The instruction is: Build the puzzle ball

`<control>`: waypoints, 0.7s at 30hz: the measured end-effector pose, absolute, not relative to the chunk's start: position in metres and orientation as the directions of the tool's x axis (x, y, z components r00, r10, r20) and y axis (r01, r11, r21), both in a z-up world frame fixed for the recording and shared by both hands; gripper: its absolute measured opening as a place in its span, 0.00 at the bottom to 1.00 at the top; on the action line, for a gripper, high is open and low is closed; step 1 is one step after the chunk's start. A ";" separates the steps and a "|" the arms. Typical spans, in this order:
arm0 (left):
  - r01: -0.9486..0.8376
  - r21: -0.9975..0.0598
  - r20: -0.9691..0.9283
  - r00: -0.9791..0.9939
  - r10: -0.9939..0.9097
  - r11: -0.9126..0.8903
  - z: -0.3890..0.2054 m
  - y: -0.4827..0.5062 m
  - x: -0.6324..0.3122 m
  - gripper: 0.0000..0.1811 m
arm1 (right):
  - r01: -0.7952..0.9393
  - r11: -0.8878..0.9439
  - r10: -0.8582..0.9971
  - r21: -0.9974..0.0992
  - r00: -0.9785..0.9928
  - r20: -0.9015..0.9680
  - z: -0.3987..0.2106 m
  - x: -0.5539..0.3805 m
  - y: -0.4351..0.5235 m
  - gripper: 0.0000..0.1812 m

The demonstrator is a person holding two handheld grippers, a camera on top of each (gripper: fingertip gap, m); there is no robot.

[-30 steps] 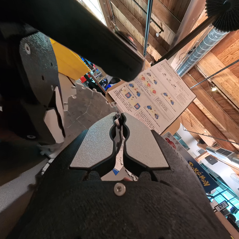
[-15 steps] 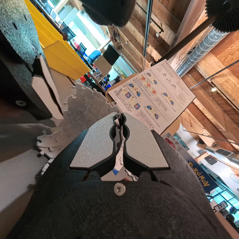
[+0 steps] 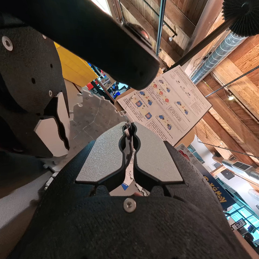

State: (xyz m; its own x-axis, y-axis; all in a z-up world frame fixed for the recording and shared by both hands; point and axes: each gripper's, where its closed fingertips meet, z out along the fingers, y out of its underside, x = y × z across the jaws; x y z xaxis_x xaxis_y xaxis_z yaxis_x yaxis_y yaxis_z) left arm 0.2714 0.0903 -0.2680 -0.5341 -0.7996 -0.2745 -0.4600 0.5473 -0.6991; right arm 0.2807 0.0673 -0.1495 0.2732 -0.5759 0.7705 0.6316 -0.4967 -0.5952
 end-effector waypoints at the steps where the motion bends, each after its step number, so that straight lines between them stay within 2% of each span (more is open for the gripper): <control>1: -0.460 -0.699 -0.269 -0.540 -0.797 0.548 -0.268 0.090 0.271 0.00 | 0.632 -0.497 -0.576 -0.595 0.273 0.771 -0.150 0.281 0.067 0.03; 7: -0.459 -0.659 -0.262 -0.602 -0.754 0.595 -0.272 0.088 0.270 0.00 | 0.632 -0.494 -0.577 -0.597 0.275 0.769 -0.150 0.281 0.068 0.03; 12: -0.447 -0.665 -0.238 -0.632 -0.737 0.598 -0.273 0.088 0.271 0.00 | 0.627 -0.495 -0.580 -0.601 0.277 0.766 -0.150 0.281 0.067 0.03; 21: -0.445 -0.775 -0.158 -0.552 -0.819 0.449 -0.248 0.099 0.268 0.00 | 0.626 -0.496 -0.580 -0.602 0.276 0.766 -0.150 0.280 0.067 0.03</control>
